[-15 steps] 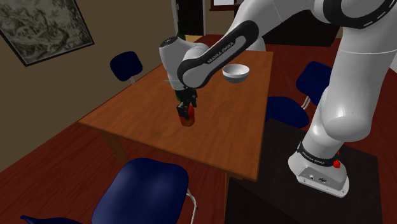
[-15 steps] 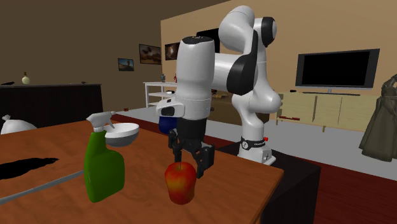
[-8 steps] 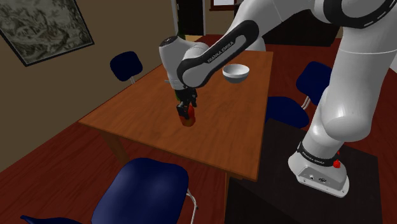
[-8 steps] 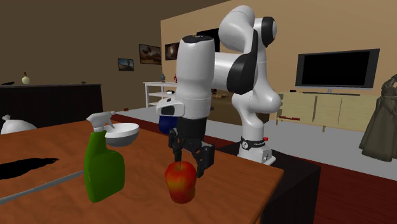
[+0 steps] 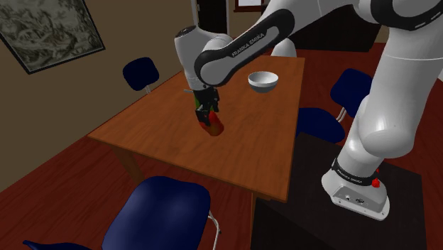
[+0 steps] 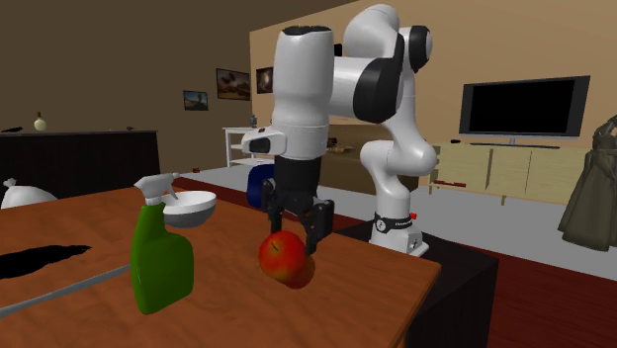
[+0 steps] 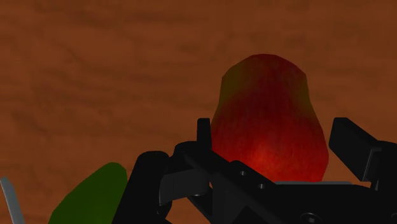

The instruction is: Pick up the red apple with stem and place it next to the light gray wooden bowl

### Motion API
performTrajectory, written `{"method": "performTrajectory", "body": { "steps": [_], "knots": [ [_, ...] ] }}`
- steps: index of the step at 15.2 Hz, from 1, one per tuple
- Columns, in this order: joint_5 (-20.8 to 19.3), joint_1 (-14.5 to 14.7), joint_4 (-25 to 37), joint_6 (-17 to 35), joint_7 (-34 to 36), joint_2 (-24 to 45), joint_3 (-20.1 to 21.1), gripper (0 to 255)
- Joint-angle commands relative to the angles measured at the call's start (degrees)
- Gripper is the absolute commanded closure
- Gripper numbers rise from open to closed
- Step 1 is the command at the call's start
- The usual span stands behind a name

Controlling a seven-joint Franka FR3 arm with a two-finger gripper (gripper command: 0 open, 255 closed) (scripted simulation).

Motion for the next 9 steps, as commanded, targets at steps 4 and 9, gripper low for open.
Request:
{"method": "performTrajectory", "body": {
  "steps": [4,9],
  "knots": [
    [0.69,-0.03,2.2,-3.59,-0.87,-1.51,0.07,255],
    [1.2,-0.04,4.77,-7.18,-1.6,-2.62,0.11,255]
  ]
}}
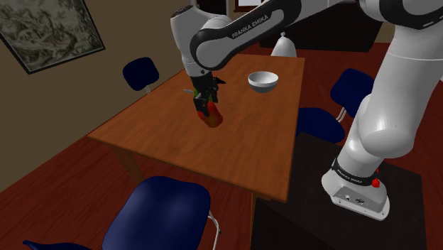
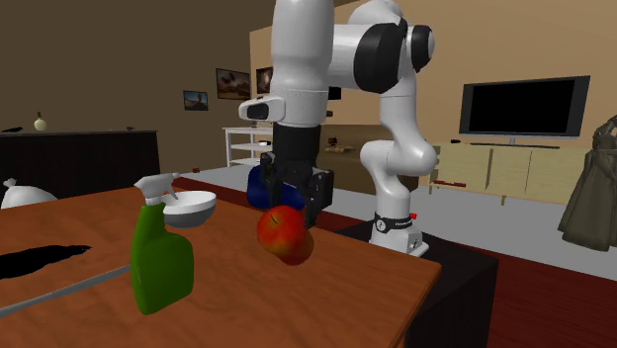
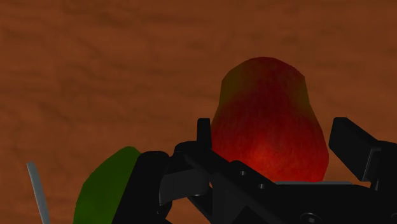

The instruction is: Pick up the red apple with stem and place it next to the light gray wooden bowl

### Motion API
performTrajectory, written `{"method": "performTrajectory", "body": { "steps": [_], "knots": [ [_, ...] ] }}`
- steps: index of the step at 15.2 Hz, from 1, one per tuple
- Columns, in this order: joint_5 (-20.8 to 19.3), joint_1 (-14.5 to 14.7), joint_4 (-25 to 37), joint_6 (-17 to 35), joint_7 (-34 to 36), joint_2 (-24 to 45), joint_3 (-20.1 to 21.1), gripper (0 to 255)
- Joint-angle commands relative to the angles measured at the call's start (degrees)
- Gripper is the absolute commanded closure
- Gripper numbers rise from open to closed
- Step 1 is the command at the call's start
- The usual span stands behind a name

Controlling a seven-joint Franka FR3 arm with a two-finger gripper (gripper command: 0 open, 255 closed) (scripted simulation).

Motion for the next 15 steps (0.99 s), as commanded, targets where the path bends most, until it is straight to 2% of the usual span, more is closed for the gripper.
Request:
{"method": "performTrajectory", "body": {
  "steps": [1,15],
  "knots": [
    [0.24,0.03,0.85,-1.44,-0.24,-0.61,0.05,255],
    [0.94,0.1,10.06,-11.81,-1.87,-1.93,0.14,255]
  ]
}}
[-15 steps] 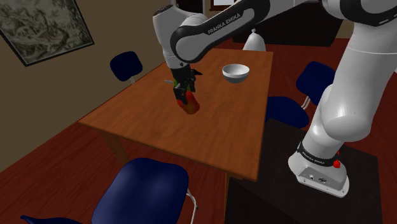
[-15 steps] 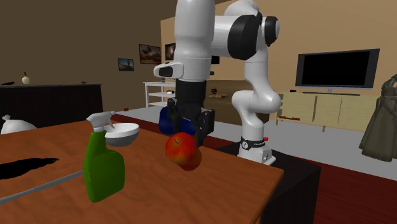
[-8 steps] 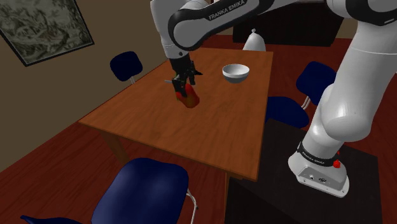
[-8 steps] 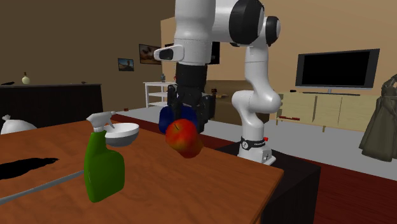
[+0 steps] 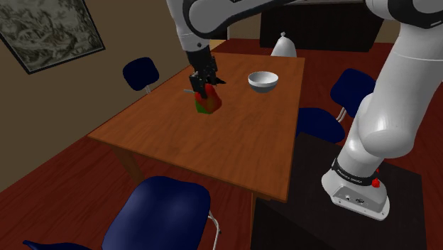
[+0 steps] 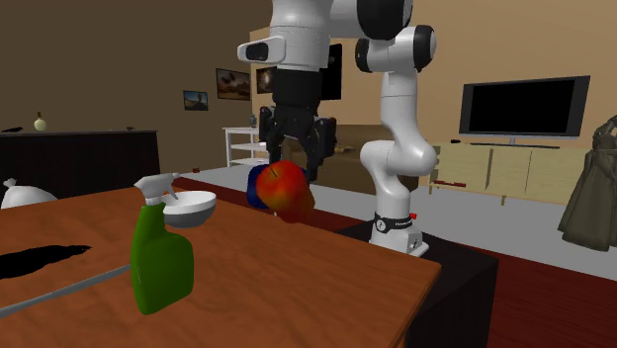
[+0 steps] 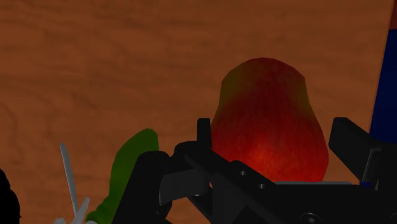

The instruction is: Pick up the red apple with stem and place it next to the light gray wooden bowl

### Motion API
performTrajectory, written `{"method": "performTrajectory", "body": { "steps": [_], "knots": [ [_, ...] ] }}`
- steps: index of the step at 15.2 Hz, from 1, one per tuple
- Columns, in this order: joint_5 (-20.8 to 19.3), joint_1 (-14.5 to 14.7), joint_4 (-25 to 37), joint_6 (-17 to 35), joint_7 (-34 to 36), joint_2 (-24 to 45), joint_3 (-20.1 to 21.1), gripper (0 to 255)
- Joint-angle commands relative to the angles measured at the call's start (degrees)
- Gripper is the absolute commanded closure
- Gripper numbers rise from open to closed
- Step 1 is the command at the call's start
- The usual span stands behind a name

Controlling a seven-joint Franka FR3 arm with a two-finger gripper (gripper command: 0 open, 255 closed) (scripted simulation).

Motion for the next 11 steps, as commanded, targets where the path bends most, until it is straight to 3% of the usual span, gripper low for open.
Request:
{"method": "performTrajectory", "body": {
  "steps": [1,3,11],
  "knots": [
    [0.02,0.0,1.62,-1.59,-0.24,0.03,0.0,255],
    [0.04,0.02,2.68,-2.63,-0.37,0.04,0.02,255],
    [0.54,-5.07,-7.78,0.81,-10.94,-8.79,-5.66,255]
  ]
}}
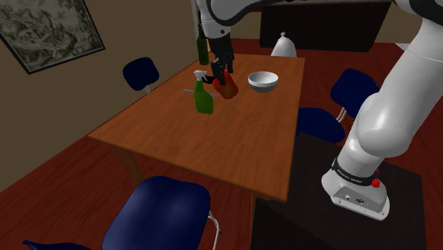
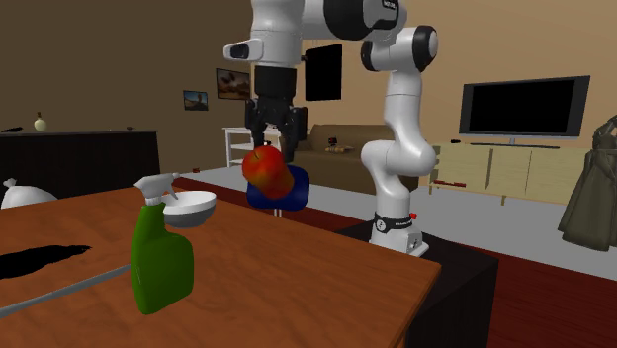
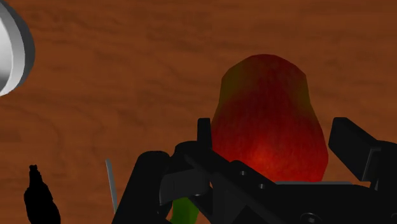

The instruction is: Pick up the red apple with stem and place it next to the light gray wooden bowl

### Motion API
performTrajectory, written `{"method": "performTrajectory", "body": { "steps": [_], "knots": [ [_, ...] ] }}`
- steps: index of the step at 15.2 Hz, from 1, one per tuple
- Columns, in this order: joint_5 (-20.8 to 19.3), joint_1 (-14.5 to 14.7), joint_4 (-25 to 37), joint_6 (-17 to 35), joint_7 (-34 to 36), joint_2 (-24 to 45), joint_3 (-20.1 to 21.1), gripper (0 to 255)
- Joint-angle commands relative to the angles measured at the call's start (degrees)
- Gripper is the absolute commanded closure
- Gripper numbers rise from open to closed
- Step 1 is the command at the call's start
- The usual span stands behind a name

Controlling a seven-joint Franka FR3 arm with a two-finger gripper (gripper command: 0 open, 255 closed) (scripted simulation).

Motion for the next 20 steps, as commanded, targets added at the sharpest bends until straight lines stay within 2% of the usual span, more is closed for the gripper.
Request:
{"method": "performTrajectory", "body": {
  "steps": [1,10,20],
  "knots": [
    [-0.11,-1.23,-2.42,0.86,-2.81,-2.02,-1.59,255],
    [-1.83,-6.42,-8.26,3.63,-14.81,-7.1,-9.12,255],
    [-4.11,-12.21,-8.62,6.49,-28.39,-7.17,-17.97,255]
  ]
}}
